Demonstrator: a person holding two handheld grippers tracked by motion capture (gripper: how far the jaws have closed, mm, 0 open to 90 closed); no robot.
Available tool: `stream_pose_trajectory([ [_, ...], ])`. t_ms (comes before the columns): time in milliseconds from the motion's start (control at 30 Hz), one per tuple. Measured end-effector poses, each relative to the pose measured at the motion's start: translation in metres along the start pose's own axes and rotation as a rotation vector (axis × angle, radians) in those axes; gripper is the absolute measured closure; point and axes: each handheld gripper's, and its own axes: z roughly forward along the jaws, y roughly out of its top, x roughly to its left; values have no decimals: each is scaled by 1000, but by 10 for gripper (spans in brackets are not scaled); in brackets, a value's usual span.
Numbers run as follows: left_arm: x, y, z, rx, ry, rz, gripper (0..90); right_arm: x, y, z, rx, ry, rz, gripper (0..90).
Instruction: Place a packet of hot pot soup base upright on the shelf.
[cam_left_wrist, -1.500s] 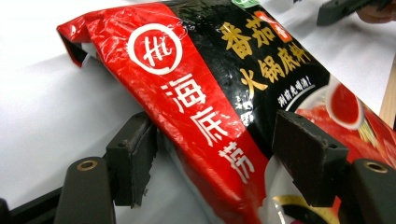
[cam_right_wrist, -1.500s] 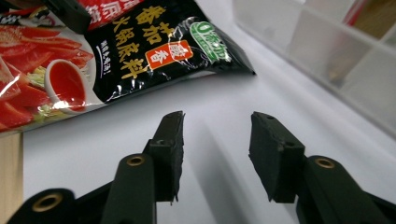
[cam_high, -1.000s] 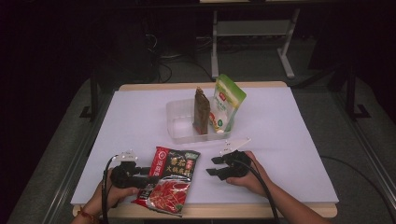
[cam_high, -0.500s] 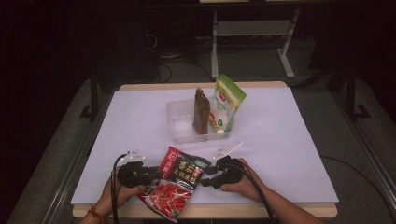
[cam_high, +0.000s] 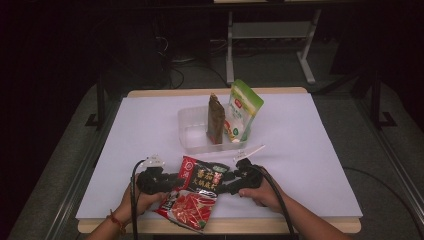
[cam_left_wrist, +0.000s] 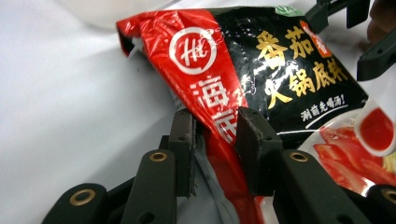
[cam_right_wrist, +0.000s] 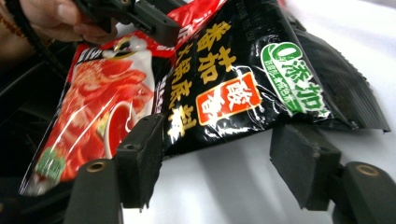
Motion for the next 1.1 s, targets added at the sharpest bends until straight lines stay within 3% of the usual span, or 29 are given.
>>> stream_pose_trajectory([
  [200, 1, 10, 14, -4, -19, -18, 674, -10, 4, -6, -55, -53, 47, 313],
  [400, 0, 17, 24, -10, -24, -9, 671, -20, 8, -12, -71, -152, 56, 425],
  [567, -3, 19, 25, -9, -20, 10, 667, -26, 8, -12, -57, -168, 59, 499],
  [767, -2, 17, 24, -22, -26, 2, 659, -29, 8, -16, -93, -153, 61, 638],
  [1100, -3, 18, 17, -51, -37, 11, 657, -16, 9, -28, -165, -157, 25, 750],
])
